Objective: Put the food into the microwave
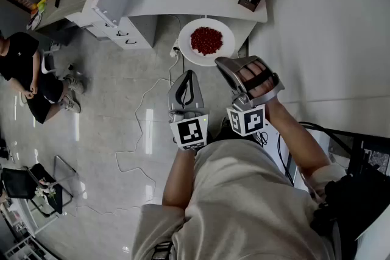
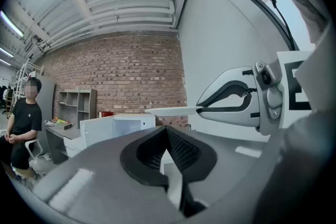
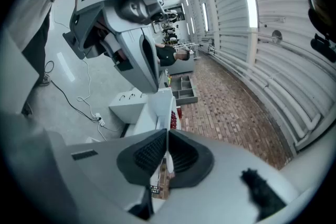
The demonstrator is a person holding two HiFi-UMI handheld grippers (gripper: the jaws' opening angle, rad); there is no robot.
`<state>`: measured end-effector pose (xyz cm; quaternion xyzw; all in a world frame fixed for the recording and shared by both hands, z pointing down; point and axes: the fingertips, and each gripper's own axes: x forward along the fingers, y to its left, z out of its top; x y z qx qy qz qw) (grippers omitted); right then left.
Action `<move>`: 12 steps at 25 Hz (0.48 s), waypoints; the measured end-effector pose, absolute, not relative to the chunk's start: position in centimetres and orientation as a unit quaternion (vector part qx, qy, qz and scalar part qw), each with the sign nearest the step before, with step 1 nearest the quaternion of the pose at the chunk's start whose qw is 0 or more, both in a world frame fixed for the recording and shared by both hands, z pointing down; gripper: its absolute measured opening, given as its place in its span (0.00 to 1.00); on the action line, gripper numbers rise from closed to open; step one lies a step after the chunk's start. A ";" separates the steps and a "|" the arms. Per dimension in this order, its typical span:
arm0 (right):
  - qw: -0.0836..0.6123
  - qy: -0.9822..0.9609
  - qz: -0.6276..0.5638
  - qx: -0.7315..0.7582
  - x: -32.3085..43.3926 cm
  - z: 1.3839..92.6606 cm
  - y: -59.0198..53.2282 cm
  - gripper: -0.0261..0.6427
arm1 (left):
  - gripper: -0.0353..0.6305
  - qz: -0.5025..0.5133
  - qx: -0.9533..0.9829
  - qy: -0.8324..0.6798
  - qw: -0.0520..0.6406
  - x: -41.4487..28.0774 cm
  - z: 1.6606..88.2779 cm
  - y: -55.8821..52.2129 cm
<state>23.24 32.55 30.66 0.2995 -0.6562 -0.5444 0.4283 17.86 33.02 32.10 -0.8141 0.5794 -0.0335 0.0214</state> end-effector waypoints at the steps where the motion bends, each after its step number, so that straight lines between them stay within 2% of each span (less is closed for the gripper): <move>1: 0.429 -0.656 -0.544 0.300 23.3 30.7 32.5 0.07 | 0.06 -0.033 -0.814 0.579 0.020 17.9 32.1 33.0; 12: 0.422 -0.656 -0.548 0.303 23.3 30.5 32.7 0.07 | 0.06 -0.038 -0.814 0.579 0.019 18.1 32.5 33.1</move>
